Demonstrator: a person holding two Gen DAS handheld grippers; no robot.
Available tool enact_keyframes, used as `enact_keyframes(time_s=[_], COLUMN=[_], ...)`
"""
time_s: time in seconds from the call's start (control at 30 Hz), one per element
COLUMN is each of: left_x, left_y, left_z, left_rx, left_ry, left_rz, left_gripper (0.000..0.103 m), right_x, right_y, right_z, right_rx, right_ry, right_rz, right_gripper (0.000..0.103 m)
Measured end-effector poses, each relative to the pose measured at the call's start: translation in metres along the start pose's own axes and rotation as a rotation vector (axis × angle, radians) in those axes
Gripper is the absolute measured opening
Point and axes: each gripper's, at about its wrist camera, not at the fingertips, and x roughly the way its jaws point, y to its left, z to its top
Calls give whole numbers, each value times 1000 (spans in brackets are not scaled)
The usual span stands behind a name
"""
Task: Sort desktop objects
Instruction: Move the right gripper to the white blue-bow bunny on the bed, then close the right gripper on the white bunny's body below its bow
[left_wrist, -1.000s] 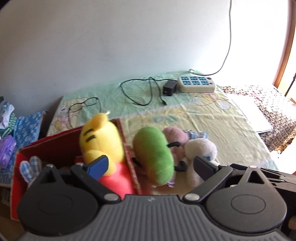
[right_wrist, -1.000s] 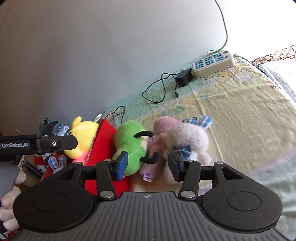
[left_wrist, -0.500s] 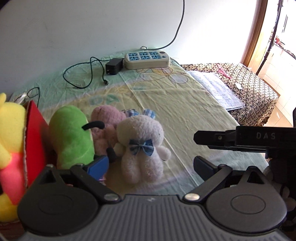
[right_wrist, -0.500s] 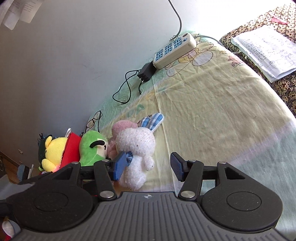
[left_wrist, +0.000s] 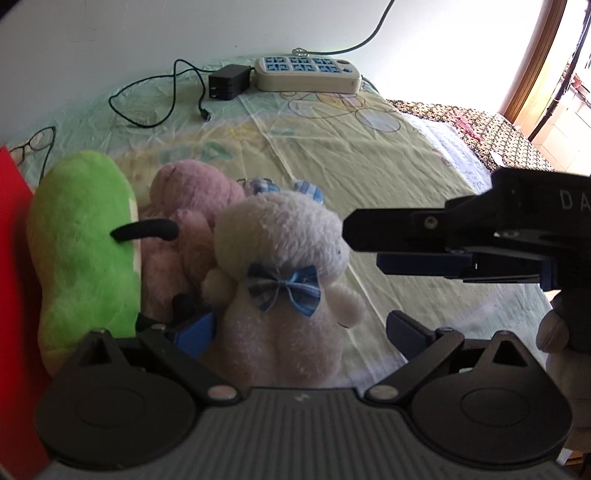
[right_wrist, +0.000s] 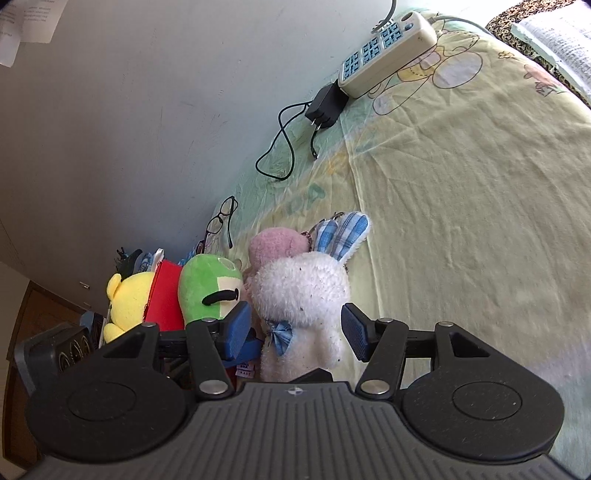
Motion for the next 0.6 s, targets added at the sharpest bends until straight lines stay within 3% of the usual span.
enact_keyframes(time_s=[0.27, 0.6], left_x=[20, 32], left_y=[-4, -9], left_z=[6, 13], left_rx=[-1, 6], left_ry=[30, 44], left_rz=[-8, -1], left_gripper=[94, 88], right_x=[28, 41], right_y=[-7, -15], right_z=[9, 16], right_rx=[17, 38], right_ry=[85, 114], right_rz=[20, 27], right_gripper=[61, 61])
